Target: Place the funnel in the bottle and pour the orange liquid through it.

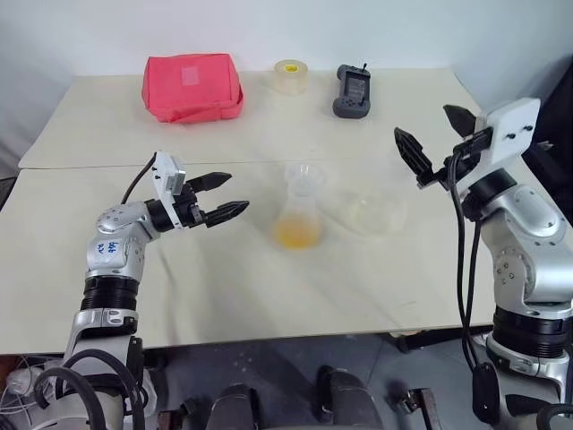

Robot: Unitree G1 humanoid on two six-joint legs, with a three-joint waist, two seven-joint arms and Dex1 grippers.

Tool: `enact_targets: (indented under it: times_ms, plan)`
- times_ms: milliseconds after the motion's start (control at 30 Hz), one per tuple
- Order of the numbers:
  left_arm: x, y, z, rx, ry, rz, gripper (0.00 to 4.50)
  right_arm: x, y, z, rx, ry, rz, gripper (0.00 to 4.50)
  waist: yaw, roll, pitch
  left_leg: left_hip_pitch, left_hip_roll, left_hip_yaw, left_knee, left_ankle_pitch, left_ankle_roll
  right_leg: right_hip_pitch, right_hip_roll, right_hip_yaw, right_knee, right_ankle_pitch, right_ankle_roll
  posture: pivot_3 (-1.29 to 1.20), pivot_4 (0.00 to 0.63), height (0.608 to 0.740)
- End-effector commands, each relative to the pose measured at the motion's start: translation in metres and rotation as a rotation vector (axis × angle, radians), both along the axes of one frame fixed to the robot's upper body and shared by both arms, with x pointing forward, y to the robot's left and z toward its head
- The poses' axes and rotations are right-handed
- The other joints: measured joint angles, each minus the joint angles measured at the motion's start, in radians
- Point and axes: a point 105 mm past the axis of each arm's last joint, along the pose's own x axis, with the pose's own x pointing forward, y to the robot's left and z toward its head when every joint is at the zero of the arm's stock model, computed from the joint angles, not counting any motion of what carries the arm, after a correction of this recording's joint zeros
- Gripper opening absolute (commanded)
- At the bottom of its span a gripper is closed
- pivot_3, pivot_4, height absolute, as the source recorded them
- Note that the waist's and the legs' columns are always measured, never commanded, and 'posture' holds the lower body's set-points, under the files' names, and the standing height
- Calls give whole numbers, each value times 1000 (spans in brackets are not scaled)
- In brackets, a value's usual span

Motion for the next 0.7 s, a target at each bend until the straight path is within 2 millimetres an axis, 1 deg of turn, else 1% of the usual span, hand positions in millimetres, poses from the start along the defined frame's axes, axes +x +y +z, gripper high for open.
enact_targets:
  times_ms: [33,100,233,267,333,367,400,433,500,567,633,700]
  plan:
    - [-10,11,6,44,-36,-28,4500,-44,24,9,-115,-22,231,4470,1,0,0,0,0,0,-1,0,0,0,0,0,0,0,0,0,150,740]
    - [-15,15,1,75,-23,-51,4500,-56,24,-1,-163,32,287,4470,2,0,0,0,0,0,-2,0,0,0,0,-1,-2,0,0,0,150,740]
    - [-17,17,-1,85,-18,-61,4500,-61,22,-5,-176,58,307,4470,4,-1,0,-1,0,0,0,-1,1,1,0,0,-4,0,0,0,150,740]
    - [-26,26,-10,130,4,-81,4500,-76,12,-30,-215,157,352,4470,6,-1,0,-1,0,0,1,-1,1,2,0,0,-4,0,0,0,150,740]
    - [-43,39,-26,191,56,-119,4500,-98,-8,-67,-261,309,390,4470,24,-4,-2,0,0,-1,-1,0,1,3,0,-1,-5,0,0,0,150,740]
    - [-48,43,-30,199,77,-128,4500,-104,-16,-79,-265,362,388,4470,27,-4,-2,2,1,-3,-4,-1,0,3,1,-2,-5,0,0,0,150,740]
    - [-49,43,-31,194,86,-128,4500,-106,-23,-86,-263,385,373,4470,26,-3,-1,2,1,-3,-6,-2,-1,3,2,-3,-6,0,0,0,150,740]
    - [-50,44,-32,184,88,-127,4500,-108,-31,-98,-262,417,360,4470,28,-2,-1,0,1,0,-6,-2,0,1,1,-3,-8,0,0,0,150,740]
    - [-53,44,-35,177,89,-130,4500,-111,-42,-114,-244,443,336,4470,29,-3,0,-1,0,2,0,-3,2,2,0,-2,-10,1,2,0,150,740]
    - [-53,43,-35,175,90,-131,4500,-112,-46,-121,-227,462,329,4470,29,-4,0,3,0,0,1,-3,3,11,1,-3,-12,1,2,0,150,740]
    - [-52,42,-31,153,75,-117,4500,-113,-46,-127,-244,467,331,4470,27,-4,0,4,0,0,2,-2,4,12,0,-1,-13,1,1,0,150,740]
    - [-52,40,-28,143,61,-116,4500,-111,-46,-128,-246,459,331,4470,26,-4,0,6,0,1,2,-2,4,12,0,0,-11,1,0,0,150,740]
